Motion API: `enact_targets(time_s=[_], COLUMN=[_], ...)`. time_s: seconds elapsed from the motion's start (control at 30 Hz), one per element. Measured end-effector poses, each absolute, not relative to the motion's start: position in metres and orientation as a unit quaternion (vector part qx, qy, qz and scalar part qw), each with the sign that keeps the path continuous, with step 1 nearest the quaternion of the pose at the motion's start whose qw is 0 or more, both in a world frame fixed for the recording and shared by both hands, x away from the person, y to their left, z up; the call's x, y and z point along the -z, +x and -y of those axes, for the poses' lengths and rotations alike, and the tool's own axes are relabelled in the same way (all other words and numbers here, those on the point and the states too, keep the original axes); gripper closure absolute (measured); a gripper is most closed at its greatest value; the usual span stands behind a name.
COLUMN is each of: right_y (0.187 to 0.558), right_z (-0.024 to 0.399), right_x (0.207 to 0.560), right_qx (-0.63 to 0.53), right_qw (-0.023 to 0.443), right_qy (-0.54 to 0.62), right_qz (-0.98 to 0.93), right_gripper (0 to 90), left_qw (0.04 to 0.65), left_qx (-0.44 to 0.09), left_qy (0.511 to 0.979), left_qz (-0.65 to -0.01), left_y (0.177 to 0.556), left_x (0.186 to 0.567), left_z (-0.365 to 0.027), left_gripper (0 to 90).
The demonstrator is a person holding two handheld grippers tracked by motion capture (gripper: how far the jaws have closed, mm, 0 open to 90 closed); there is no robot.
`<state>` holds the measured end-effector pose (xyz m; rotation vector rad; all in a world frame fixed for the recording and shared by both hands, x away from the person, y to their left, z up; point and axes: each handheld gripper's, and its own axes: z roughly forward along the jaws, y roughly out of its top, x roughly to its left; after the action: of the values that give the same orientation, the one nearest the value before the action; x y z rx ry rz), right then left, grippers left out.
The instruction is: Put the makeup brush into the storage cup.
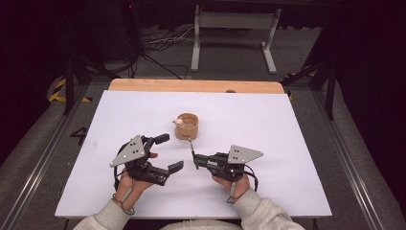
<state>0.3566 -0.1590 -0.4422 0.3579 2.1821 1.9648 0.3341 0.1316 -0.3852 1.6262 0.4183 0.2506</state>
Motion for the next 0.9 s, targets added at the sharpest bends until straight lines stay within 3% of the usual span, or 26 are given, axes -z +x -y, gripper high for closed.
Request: enact_targets(time_s=[0.23, 0.37, 0.7, 0.8, 0.9], right_y=[0.356, 0.356, 0.356, 0.355, 0.356], right_z=[0.16, 0.16, 0.16, 0.161, 0.161], right_x=[0.442, 0.442, 0.442, 0.441, 0.442], right_qx=[-0.661, -0.662, -0.663, -0.663, -0.664], right_qw=[0.095, 0.095, 0.097, 0.099, 0.099], right_qy=[0.121, 0.121, 0.119, 0.12, 0.12], right_qz=[-0.734, -0.734, -0.733, -0.732, -0.732], right_gripper=[83.4, 83.3, 83.3, 83.4, 83.3], left_qw=[0.654, 0.641, 0.625, 0.625, 0.625], left_qx=[-0.096, -0.106, -0.12, -0.116, -0.104], left_qy=[0.726, 0.734, 0.742, 0.742, 0.745], left_qz=[-0.188, -0.198, -0.211, -0.212, -0.212], left_y=[0.339, 0.34, 0.339, 0.339, 0.339], left_x=[0.384, 0.384, 0.386, 0.388, 0.389], left_z=[-0.115, -0.109, -0.102, -0.102, -0.103], left_gripper=[3.9, 10.1, 42.1, 59.5, 66.7])
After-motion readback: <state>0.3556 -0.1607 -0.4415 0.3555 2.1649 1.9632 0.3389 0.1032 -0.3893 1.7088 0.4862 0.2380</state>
